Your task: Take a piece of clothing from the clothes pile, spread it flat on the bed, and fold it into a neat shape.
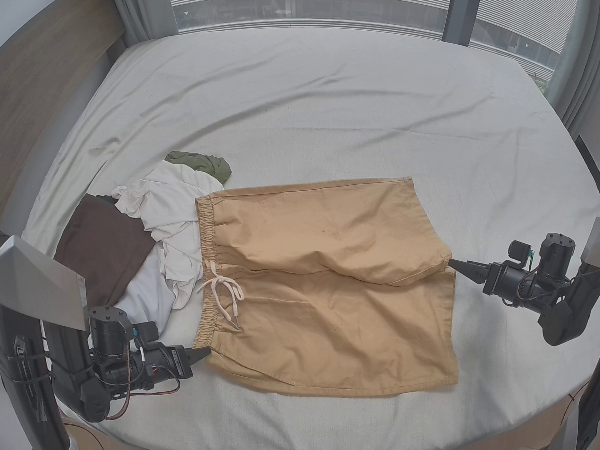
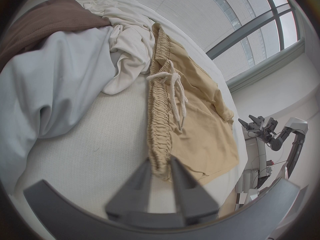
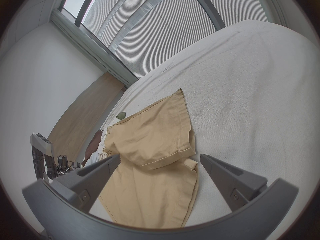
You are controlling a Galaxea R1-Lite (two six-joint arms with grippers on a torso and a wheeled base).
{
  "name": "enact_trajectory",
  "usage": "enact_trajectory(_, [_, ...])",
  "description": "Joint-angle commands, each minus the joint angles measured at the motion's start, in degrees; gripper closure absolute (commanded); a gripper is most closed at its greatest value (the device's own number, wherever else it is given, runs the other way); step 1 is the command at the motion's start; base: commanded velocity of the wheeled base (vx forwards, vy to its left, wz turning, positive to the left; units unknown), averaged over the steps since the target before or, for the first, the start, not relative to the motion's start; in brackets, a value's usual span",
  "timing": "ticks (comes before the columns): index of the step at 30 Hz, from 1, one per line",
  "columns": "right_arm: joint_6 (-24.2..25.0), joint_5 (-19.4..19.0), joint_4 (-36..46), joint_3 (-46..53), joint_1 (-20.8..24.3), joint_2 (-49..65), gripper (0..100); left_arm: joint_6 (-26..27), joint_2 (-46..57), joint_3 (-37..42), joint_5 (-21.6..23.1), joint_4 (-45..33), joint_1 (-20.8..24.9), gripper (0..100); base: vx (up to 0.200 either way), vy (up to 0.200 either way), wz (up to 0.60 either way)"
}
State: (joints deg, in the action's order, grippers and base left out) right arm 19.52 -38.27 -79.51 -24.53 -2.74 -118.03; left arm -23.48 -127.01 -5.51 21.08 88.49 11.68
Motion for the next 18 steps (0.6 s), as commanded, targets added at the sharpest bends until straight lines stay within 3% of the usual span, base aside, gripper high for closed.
enact_trajectory(1, [-0.18, -0.14, 0.23, 1.15, -0.07, 0.17, 0, -0.08, -0.16, -0.38, 0.02, 0.01, -0.16, 100, 0.000, 0.000, 0.00])
enact_trajectory(7, [-1.15, -0.14, 0.84, 3.61, 0.11, 1.31, 0, -0.08, 0.10, -0.38, 0.02, 0.01, -0.16, 100, 0.000, 0.000, 0.00])
enact_trajectory(14, [-12.05, -0.14, 9.11, 11.61, 0.63, 2.28, 0, -0.08, 0.45, -0.03, 0.02, 0.19, -0.08, 100, 0.000, 0.000, 0.00])
enact_trajectory(18, [-13.19, -0.14, 12.89, 13.54, 1.51, 2.28, 0, -0.08, 0.45, 0.06, 0.02, 0.19, 0.01, 100, 0.000, 0.000, 0.00])
